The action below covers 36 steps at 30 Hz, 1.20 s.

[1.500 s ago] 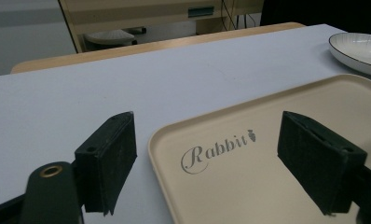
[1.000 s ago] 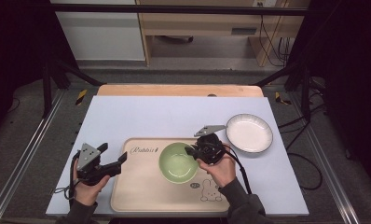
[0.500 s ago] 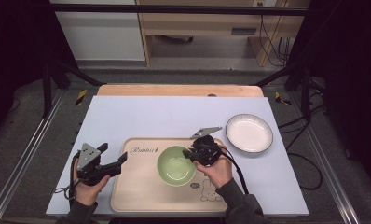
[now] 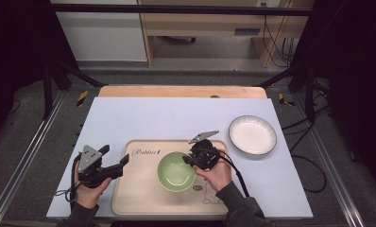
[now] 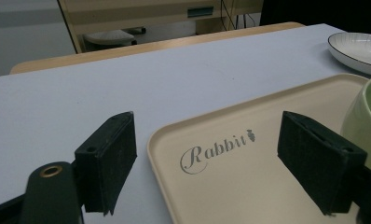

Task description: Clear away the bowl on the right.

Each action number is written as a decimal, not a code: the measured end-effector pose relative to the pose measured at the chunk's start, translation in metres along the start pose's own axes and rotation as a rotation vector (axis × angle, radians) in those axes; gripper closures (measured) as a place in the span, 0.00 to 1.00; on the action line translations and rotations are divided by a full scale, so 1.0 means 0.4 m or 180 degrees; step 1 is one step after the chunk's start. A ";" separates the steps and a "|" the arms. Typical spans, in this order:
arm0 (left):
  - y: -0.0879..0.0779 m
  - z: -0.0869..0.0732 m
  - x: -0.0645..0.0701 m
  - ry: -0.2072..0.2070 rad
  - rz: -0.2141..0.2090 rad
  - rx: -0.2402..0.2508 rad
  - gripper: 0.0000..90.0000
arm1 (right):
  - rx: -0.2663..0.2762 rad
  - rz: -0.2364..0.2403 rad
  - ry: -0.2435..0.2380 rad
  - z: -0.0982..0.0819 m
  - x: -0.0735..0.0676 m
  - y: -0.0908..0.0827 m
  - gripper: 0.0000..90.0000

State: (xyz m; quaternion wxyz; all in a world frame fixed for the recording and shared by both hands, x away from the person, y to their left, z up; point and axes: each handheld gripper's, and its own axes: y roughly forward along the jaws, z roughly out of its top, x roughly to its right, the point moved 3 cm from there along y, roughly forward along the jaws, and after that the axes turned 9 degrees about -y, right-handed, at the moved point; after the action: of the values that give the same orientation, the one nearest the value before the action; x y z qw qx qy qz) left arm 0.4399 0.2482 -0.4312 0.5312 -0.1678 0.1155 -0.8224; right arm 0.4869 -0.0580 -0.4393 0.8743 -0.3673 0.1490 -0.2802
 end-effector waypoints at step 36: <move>0.003 -0.002 -0.001 -0.0003 0.0002 -0.0016 0.21 | 0.0033 -0.0010 0.0105 -0.017 0.020 0.053 0.93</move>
State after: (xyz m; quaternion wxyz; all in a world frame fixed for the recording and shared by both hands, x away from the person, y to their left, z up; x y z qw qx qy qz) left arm 0.4407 0.2480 -0.4326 0.5312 -0.1695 0.1173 -0.8218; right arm 0.4982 -0.0542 -0.4599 0.8731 -0.3583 0.1613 -0.2884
